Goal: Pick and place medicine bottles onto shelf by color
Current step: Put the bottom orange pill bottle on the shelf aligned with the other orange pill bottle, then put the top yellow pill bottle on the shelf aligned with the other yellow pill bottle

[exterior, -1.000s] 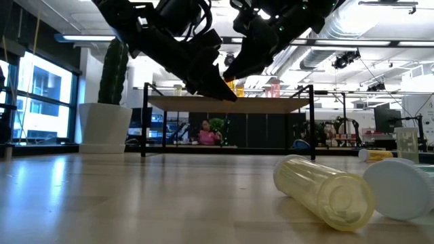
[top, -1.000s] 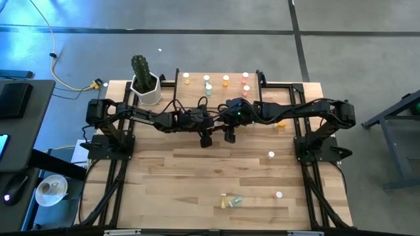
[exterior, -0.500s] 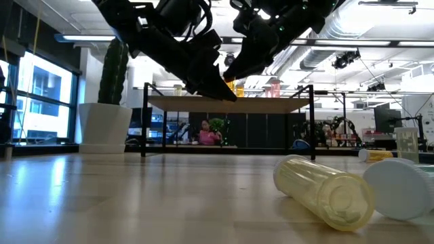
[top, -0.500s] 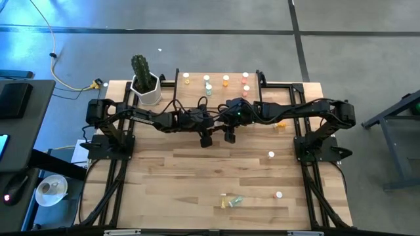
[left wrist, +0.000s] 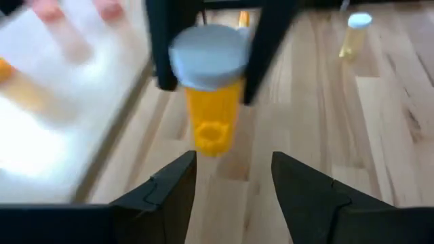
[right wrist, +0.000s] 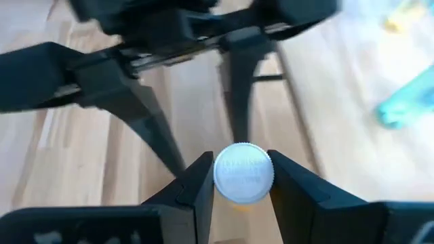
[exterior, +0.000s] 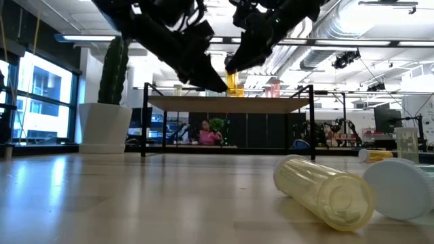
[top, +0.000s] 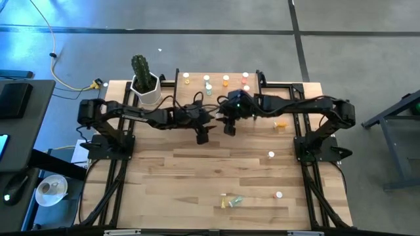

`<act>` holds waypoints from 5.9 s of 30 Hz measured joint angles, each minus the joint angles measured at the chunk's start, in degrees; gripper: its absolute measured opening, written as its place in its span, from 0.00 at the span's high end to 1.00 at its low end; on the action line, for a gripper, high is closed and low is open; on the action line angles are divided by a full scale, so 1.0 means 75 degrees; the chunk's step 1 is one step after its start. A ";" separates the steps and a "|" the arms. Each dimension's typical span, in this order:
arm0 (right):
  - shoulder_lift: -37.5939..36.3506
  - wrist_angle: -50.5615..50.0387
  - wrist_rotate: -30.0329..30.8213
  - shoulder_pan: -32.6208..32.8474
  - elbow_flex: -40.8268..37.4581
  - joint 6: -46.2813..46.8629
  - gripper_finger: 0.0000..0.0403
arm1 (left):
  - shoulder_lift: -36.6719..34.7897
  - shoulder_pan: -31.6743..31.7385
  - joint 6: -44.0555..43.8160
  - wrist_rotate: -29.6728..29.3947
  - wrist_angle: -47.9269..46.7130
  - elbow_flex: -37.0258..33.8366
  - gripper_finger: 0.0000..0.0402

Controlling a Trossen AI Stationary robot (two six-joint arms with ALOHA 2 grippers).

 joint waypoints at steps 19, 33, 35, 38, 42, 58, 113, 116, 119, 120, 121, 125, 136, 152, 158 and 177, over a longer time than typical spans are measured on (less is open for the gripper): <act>-0.0376 -0.2369 0.1068 -0.0863 0.2665 -0.1200 0.73 | -0.1860 0.0391 -0.0138 -0.0586 -0.0476 -0.0883 0.55; -0.2378 -0.1919 0.1100 -0.1482 0.1678 -0.1068 0.73 | -0.2636 0.0787 -0.0593 -0.0549 0.0572 -0.1958 0.55; -0.2414 -0.1329 0.0909 -0.1655 0.1057 -0.0869 0.73 | -0.2636 0.0787 -0.0594 -0.0545 0.0580 -0.1958 0.55; -0.2330 -0.0370 0.0694 -0.1839 0.0180 -0.0450 0.73 | -0.2636 0.0787 -0.0594 -0.0527 0.0575 -0.1958 0.55; -0.2042 0.0248 0.0369 -0.1920 -0.0384 -0.0080 0.73 | -0.2636 0.0787 -0.0593 -0.0432 0.0555 -0.1958 0.55; -0.0484 0.0166 -0.0087 -0.2174 0.0291 0.0380 0.73 | -0.2636 0.0787 -0.0593 -0.0438 0.0531 -0.1958 0.55; 0.0028 -0.0006 0.0286 -0.2181 0.0247 0.0569 0.65 | -0.2636 0.0784 -0.0590 -0.0460 0.0528 -0.1958 0.55; 0.0028 -0.0006 0.0353 -0.2183 0.0247 0.0559 0.65 | -0.2636 0.0784 -0.0590 -0.0459 0.0528 -0.1958 0.55; 0.0028 0.0015 0.0355 -0.2183 0.0247 0.0554 0.65 | -0.2636 0.0784 -0.0590 -0.0459 0.0525 -0.1958 0.55; 0.0028 0.0042 0.0355 -0.2183 0.0247 0.0552 0.65 | -0.2636 0.0784 -0.0590 -0.0459 0.0523 -0.1958 0.55; 0.0028 0.0073 0.0355 -0.2183 0.0247 0.0549 0.65 | -0.2636 0.0784 -0.0590 -0.0459 0.0513 -0.1958 0.55; 0.0028 0.0102 0.0353 -0.2183 0.0253 0.0493 0.64 | -0.2636 0.0784 -0.0590 -0.0459 0.0493 -0.1958 0.55; 0.0011 -0.0791 0.0350 -0.2180 0.1049 0.0426 0.65 | -0.2636 0.0784 -0.0589 -0.0459 0.0376 -0.1958 0.55; -0.0042 -0.3910 0.0363 -0.1364 0.1882 0.0679 0.65 | -0.2636 0.0781 -0.0595 -0.0459 0.0020 -0.1958 0.55; -0.0121 -0.4611 0.1141 -0.0521 0.1864 0.1151 0.65 | -0.2636 0.0761 -0.0805 -0.0459 -0.0308 -0.1958 0.55; -0.2367 -0.3478 0.2578 0.2087 -0.1430 0.5508 0.65 | -0.3907 -0.0014 -0.1079 -0.0466 -0.1347 -0.1955 0.55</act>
